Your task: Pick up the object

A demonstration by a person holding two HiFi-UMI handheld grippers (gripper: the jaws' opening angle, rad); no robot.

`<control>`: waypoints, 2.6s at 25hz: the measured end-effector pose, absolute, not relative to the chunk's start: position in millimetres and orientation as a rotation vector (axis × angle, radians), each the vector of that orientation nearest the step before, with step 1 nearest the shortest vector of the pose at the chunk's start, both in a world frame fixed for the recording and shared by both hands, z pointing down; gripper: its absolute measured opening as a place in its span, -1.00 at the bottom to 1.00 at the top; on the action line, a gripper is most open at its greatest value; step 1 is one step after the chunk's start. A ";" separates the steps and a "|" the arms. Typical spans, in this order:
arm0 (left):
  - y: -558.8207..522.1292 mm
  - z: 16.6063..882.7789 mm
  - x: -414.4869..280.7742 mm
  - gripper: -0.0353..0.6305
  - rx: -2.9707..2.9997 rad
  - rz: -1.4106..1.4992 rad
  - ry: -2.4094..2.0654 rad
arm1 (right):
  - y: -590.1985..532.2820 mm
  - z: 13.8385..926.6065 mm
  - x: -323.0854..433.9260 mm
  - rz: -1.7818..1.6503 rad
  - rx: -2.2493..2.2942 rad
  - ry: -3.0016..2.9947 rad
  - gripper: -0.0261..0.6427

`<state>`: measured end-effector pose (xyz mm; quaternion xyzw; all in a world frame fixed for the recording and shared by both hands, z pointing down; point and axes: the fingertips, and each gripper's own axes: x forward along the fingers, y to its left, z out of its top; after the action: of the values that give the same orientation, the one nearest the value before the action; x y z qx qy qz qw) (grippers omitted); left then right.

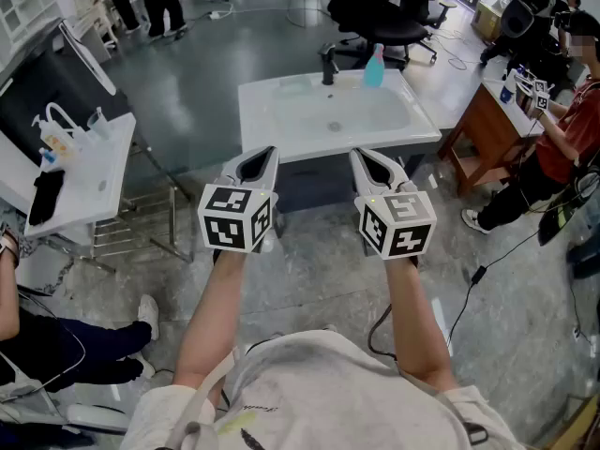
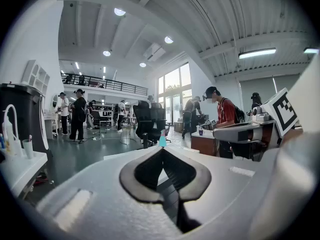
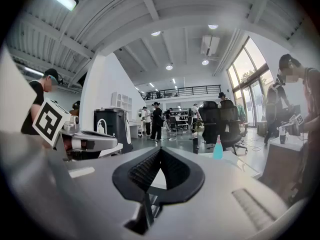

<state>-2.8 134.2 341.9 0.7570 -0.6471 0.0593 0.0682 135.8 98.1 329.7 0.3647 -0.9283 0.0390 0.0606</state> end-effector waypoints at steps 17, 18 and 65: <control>107.7 347.1 27.7 -0.75 2.259 0.137 -1.960 | 83.0 338.9 168.1 0.116 1.018 -2.842 -0.91; 104.6 347.2 26.9 -0.73 2.259 0.137 -1.961 | 80.1 338.9 167.5 0.117 1.017 -2.843 -0.91; -131.5 369.9 -153.1 -0.11 2.521 0.144 -1.594 | -119.4 348.6 -10.8 0.112 1.330 -2.666 -0.91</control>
<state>-153.1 -131.5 369.9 0.8417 -0.5322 0.0481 0.0776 -10.8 -119.4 348.6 0.4448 -0.8913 0.0374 0.0799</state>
